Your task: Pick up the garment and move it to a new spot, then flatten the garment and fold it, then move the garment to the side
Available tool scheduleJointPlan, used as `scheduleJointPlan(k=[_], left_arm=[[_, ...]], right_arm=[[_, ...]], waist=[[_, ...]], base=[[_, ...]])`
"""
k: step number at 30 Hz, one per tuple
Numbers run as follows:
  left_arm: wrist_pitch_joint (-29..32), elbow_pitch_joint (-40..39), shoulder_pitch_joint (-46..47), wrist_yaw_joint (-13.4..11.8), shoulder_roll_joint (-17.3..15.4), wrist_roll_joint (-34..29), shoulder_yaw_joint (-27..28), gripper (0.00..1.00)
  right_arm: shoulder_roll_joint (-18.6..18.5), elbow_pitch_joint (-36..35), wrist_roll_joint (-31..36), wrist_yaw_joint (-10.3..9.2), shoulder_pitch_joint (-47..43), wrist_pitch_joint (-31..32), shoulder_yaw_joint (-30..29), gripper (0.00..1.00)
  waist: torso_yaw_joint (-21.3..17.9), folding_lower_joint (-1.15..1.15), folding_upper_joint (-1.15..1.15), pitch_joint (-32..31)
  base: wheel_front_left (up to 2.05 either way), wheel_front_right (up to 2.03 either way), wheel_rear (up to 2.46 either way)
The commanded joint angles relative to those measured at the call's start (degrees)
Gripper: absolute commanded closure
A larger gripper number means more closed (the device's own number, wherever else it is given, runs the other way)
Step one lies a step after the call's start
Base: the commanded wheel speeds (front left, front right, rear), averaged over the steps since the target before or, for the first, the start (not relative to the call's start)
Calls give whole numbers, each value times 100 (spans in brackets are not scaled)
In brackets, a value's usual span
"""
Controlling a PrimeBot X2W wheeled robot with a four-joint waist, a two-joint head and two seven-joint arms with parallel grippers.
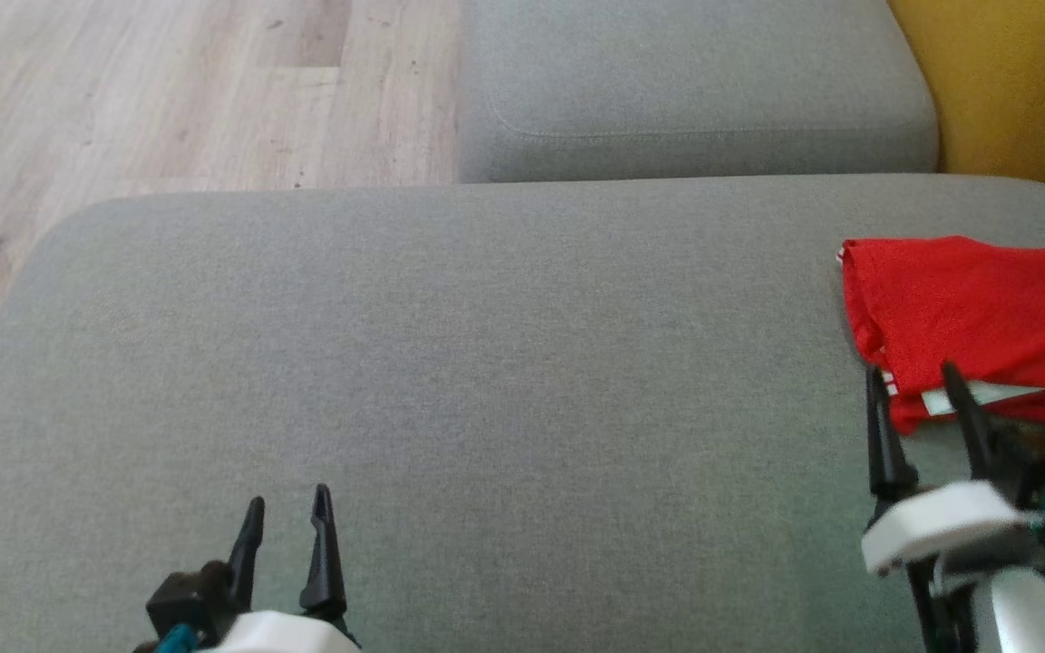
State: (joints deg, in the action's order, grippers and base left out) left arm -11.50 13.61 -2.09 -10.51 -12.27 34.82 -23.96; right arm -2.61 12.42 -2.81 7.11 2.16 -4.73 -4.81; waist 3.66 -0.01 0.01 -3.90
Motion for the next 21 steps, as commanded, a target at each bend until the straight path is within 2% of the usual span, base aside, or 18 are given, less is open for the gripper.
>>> scheduleJointPlan(k=[1, 8, 21], left_arm=[[-1, -141, 212, 18, -79, 16, 174, 0], [58, -62, 172, -26, -172, -61, 99, 0], [-15, -23, 139, -29, -196, -67, 63, 0]], right_arm=[[-30, -263, -101, 37, 114, -112, 176, 0], [-28, -428, -331, 37, -454, -302, 347, 0], [-27, -352, -498, 37, -645, -329, 619, 0]], waist=[[33, 1, -1, -25], [71, 1, -1, -115], [88, 1, -1, -121]], base=[[0, 0, 0], [0, 0, 0], [0, 0, 0]])
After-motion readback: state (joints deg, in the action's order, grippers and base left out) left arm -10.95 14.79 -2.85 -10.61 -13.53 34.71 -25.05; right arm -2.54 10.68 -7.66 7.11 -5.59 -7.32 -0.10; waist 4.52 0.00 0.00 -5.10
